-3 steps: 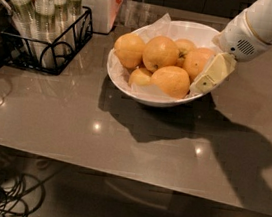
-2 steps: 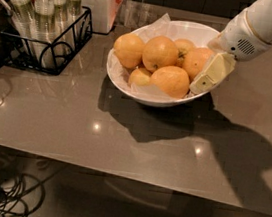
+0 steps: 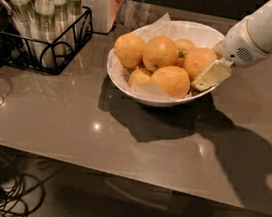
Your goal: Pick orange from white bowl
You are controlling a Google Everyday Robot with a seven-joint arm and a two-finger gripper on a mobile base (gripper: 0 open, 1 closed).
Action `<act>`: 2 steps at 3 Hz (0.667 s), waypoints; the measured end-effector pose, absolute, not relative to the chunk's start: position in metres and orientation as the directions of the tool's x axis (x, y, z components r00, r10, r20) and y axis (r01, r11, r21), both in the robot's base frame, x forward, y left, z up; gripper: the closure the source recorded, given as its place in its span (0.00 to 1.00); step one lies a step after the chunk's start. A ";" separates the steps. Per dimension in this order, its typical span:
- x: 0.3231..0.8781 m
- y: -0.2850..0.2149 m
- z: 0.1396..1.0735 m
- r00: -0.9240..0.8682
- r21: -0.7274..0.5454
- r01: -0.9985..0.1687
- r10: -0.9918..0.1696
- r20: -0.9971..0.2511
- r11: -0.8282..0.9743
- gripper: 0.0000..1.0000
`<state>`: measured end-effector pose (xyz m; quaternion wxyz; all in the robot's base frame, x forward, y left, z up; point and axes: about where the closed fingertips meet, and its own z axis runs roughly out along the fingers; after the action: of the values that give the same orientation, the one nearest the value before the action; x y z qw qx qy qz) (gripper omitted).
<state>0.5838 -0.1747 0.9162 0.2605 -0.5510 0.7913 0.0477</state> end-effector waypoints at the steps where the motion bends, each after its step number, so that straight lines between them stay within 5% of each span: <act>1: 0.583 -0.174 0.917 -0.261 -0.211 -0.895 -0.844 -0.468 0.393 0.90; 2: 0.583 -0.172 0.918 -0.260 -0.211 -0.895 -0.844 -0.470 0.393 1.00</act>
Offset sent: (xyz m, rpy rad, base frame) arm -0.0115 -0.0042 0.0177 0.1022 -0.1017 -0.0640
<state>0.5833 -0.1721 0.9175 0.2629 -0.5487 0.7921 0.0486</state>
